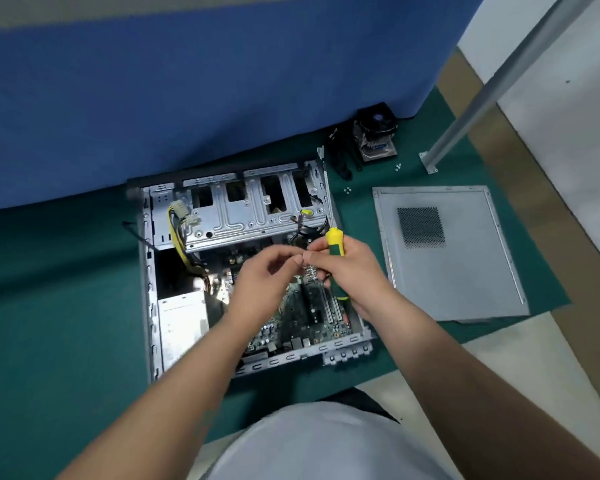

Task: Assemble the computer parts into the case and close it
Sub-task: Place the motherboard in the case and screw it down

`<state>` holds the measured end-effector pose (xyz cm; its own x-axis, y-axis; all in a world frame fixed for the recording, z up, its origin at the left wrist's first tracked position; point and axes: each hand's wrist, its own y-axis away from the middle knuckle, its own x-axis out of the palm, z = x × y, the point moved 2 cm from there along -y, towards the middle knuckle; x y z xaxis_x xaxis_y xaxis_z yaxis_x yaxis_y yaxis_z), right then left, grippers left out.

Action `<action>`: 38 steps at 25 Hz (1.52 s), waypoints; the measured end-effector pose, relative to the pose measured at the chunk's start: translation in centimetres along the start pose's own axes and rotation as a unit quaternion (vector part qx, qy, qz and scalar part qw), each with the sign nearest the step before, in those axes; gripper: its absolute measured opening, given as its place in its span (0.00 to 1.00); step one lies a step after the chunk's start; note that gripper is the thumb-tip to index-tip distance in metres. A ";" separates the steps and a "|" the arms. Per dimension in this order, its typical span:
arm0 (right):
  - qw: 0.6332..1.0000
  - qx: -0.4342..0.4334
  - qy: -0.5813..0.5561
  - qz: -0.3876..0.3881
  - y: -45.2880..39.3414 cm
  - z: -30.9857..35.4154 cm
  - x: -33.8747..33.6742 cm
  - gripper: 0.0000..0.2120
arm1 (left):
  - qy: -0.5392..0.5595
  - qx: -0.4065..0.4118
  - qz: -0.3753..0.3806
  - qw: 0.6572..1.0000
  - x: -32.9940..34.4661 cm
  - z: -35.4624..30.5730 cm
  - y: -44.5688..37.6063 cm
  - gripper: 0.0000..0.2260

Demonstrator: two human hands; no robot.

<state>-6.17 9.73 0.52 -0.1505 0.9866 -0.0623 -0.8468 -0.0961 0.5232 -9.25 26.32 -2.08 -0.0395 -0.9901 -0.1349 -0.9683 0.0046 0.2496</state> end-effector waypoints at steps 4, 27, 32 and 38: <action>0.999 0.025 0.005 0.047 2.3 -0.1 1.3 0.10 | 0.112 -0.013 0.030 0.993 -2.3 0.3 2.9 0.05; 0.982 0.014 -0.191 -0.004 2.0 1.5 -1.8 0.17 | 0.511 -0.191 -0.175 0.819 -5.1 0.9 3.4 0.13; 0.974 -0.025 -0.215 -0.067 2.2 -1.0 -1.3 0.14 | 0.557 -0.199 -0.165 0.789 -3.9 0.4 3.8 0.07; 0.972 -0.029 -0.224 -0.062 2.2 -1.1 -1.7 0.13 | 0.576 -0.211 -0.162 0.773 -3.4 0.3 3.8 0.06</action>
<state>-8.33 7.67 0.81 0.1808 0.9480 0.2618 -0.8736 0.0325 0.4855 -12.89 29.70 -0.98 0.6682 -0.4001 0.6272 -0.7060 -0.0753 0.7042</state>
